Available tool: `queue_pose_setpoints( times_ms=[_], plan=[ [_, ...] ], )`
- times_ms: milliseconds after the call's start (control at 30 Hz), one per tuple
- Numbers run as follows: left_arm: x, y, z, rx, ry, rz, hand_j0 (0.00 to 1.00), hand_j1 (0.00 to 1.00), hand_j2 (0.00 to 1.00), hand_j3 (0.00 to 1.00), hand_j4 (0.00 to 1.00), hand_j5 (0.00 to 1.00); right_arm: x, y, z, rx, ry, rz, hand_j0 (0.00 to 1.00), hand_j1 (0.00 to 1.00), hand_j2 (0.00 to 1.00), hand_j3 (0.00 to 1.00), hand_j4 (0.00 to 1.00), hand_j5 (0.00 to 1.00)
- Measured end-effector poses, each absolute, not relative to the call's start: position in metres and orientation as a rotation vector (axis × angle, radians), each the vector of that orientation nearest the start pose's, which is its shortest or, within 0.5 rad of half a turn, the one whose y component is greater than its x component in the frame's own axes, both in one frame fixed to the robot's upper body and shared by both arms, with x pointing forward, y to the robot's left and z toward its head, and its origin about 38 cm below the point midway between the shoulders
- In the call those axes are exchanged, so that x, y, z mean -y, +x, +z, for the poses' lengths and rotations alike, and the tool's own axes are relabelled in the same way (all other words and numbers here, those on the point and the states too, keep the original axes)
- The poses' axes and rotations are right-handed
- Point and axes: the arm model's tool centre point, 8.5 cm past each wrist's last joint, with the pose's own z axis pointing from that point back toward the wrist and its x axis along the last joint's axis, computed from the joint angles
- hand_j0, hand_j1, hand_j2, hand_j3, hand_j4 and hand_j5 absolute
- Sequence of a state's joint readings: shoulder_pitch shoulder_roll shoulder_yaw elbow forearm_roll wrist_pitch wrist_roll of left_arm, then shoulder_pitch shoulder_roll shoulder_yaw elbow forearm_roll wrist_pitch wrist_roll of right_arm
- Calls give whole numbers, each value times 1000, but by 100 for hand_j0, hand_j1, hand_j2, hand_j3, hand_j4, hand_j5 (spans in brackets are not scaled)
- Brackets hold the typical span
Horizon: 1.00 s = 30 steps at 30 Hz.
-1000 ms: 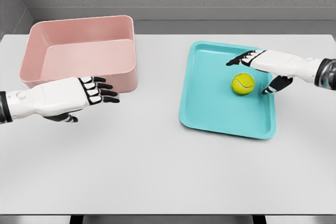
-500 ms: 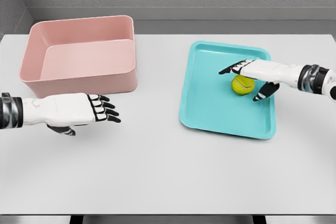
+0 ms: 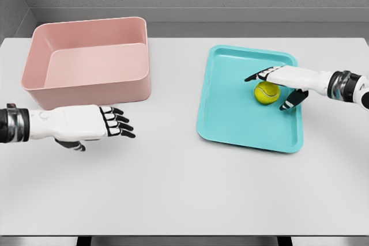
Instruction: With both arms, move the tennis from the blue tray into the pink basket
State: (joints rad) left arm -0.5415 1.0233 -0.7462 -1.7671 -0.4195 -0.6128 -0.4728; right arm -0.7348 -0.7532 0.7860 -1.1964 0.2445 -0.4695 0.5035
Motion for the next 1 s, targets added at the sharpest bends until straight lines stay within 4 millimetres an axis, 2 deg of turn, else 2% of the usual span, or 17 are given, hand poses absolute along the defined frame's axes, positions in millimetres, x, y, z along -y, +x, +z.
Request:
queue_pose_setpoints(
  times_ms=[233,500,733,1000],
  plan=[
    [-283,355,204,-1700,-342,3062,100,100,100,100,100,100,314,473,161,1262,-271,1838,84,84,84,84,84,84],
    [-293,357,210,-1556,-371,3134,100,100,100,100,100,100,317,473,157,1247,-266,1832,72,72,72,72,72,72],
    [-292,358,210,-1548,-370,3136,100,100,100,100,100,100,315,474,153,1249,-254,1819,56,56,56,56,56,56],
    [-292,357,209,-1540,-362,3142,100,100,100,100,100,100,313,474,153,1253,-253,1826,53,53,53,53,53,53]
  ],
)
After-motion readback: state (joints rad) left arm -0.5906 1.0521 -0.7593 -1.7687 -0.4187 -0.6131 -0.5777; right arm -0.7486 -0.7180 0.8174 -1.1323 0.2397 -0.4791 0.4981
